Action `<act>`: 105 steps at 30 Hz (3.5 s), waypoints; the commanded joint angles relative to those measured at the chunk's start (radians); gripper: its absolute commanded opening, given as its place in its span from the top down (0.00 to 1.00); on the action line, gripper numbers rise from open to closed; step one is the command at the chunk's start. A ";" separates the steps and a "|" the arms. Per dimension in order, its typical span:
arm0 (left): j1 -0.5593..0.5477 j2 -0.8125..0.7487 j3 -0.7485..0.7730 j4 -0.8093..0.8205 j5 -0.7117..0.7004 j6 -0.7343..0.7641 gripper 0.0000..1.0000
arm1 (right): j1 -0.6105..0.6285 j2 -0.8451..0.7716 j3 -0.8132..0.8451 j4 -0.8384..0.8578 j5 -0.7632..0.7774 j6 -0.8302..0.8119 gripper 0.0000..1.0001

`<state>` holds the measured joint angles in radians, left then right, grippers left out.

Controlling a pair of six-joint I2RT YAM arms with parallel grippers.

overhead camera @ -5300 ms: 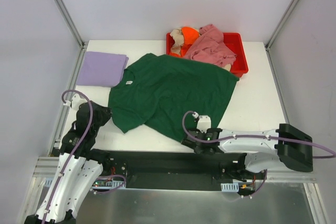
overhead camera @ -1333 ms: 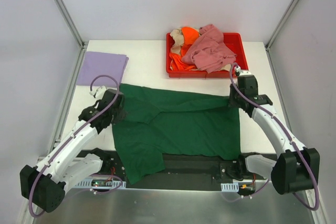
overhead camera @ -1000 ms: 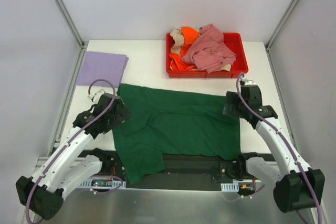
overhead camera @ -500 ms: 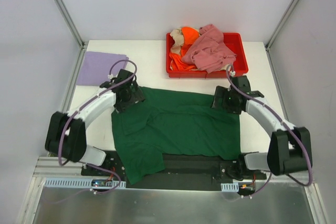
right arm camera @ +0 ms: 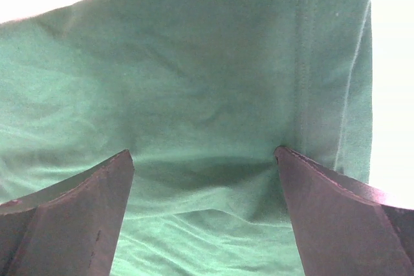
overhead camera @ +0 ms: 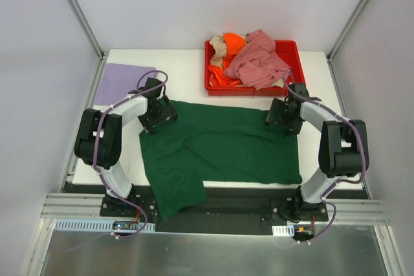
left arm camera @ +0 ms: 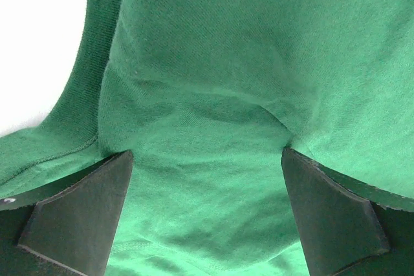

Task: Fold and stack the t-shirts
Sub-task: Fold the flattened tshirt in 1/3 of the way, then grap the side of the flattened tshirt closest away from the robot with both arms

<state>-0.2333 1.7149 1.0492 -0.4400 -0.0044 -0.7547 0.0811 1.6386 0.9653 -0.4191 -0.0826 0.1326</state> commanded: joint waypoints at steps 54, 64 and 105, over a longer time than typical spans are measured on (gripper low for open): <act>-0.478 -0.951 -0.724 -0.266 0.368 -0.245 0.60 | -0.072 -0.758 -0.347 -0.032 0.218 0.082 0.04; -0.482 -0.902 -0.726 -0.252 0.304 -0.232 1.00 | -0.072 -0.835 -0.378 -0.164 0.158 0.169 0.04; -0.482 -1.012 -0.448 -0.105 0.166 -0.107 1.00 | -0.072 -0.964 -0.675 -0.168 0.250 0.473 0.65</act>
<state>-0.7078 0.6956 0.5316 -0.5591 0.2516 -0.8951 0.0124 0.6384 0.3080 -0.5930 0.2050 0.6125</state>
